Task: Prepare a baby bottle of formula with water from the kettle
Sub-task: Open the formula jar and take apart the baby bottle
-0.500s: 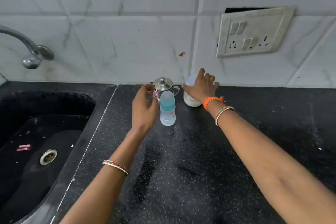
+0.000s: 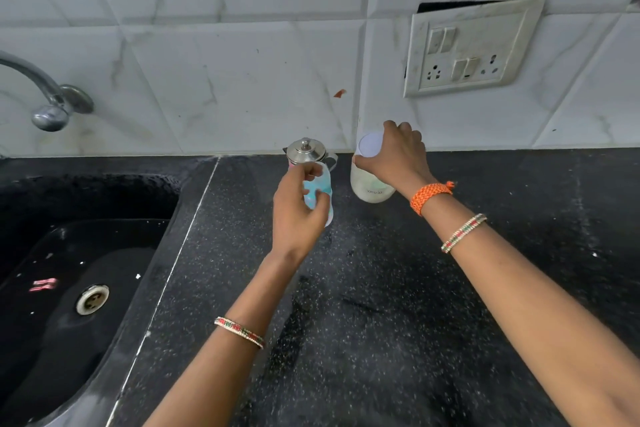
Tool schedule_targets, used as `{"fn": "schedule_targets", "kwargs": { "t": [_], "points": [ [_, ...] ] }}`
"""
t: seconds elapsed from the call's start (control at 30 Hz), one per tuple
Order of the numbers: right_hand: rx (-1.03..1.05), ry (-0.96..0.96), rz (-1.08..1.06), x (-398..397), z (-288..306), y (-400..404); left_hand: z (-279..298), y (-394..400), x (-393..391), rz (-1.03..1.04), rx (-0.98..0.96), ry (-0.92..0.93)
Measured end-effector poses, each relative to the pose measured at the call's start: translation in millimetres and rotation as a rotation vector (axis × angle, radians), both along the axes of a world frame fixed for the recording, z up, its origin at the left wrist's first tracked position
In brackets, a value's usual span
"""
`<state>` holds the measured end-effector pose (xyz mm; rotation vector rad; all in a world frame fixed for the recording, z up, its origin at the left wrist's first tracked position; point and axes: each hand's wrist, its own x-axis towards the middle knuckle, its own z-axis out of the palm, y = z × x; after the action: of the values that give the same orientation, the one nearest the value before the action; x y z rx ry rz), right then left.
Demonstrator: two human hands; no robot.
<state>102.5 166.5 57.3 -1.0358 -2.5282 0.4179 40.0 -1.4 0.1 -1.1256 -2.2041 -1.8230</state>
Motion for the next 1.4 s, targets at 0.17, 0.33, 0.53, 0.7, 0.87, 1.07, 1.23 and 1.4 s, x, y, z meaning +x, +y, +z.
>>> {"fn": "schedule_targets", "kwargs": {
  "t": [0.17,0.33,0.53,0.7,0.87,1.07,1.23,1.4],
  "points": [
    [0.003,-0.073,0.017,49,4,-53,-20,-16,46,-0.192,-0.123,-0.065],
    [0.015,-0.116,0.069,70,-14,-103,-38,-23,71,-0.332,-0.174,-0.204],
    [0.150,-0.124,0.116,71,-48,-130,-58,-34,78,-0.154,-0.104,-0.320],
    [0.258,-0.107,0.141,68,-59,-132,-75,-46,76,-0.177,-0.132,-0.342],
    [0.234,-0.030,0.217,69,-63,-119,-79,-44,67,-0.188,-0.150,-0.333],
    [0.290,-0.010,0.431,69,-61,-101,-83,-43,70,-0.166,-0.139,-0.338],
    [0.248,-0.199,0.803,69,-45,-79,-81,-47,59,-0.267,-0.261,-0.341],
    [0.134,-0.549,0.877,58,-16,-87,-76,-49,60,-0.291,-0.267,-0.323]
  ]
}}
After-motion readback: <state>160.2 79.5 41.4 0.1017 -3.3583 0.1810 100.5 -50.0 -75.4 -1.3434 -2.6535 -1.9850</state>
